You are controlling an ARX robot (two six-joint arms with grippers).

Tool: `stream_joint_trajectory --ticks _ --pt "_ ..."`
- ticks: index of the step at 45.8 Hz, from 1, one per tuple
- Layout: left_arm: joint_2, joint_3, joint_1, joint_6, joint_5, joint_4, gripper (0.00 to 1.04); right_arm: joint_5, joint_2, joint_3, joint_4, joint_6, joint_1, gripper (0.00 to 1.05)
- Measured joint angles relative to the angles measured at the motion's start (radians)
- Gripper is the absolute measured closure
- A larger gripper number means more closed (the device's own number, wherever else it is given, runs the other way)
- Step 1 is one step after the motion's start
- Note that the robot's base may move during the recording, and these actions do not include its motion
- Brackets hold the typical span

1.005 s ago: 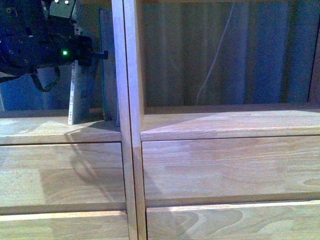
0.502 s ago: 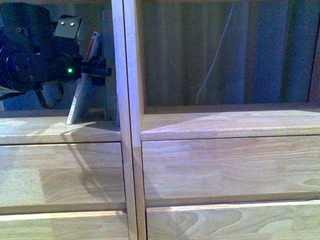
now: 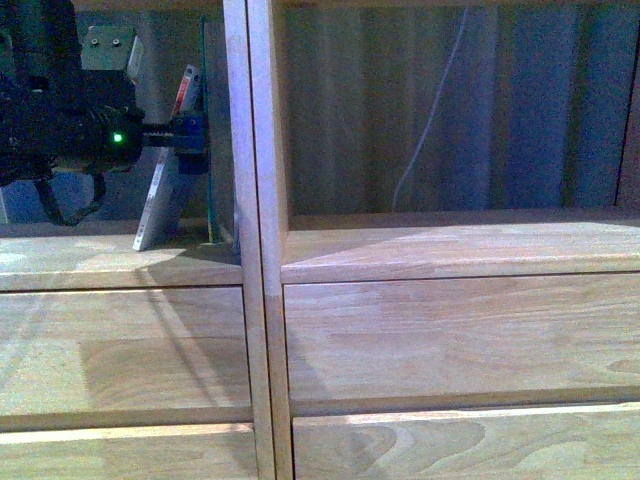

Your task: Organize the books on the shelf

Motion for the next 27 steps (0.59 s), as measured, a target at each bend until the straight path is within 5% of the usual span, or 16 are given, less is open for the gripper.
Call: stream_joint_trajectory --ticks 12,27 --pt "-0.203 -0.220 -0.024 0.002 -0.101 0.028 0.07 0.000 0.000 0.000 0.000 0.000 0.000 1.02" --pt "-0.674 -0.626 -0.077 0.017 -0.350 -0.018 0.07 0.000 0.000 0.000 0.000 0.000 0.000 1.02"
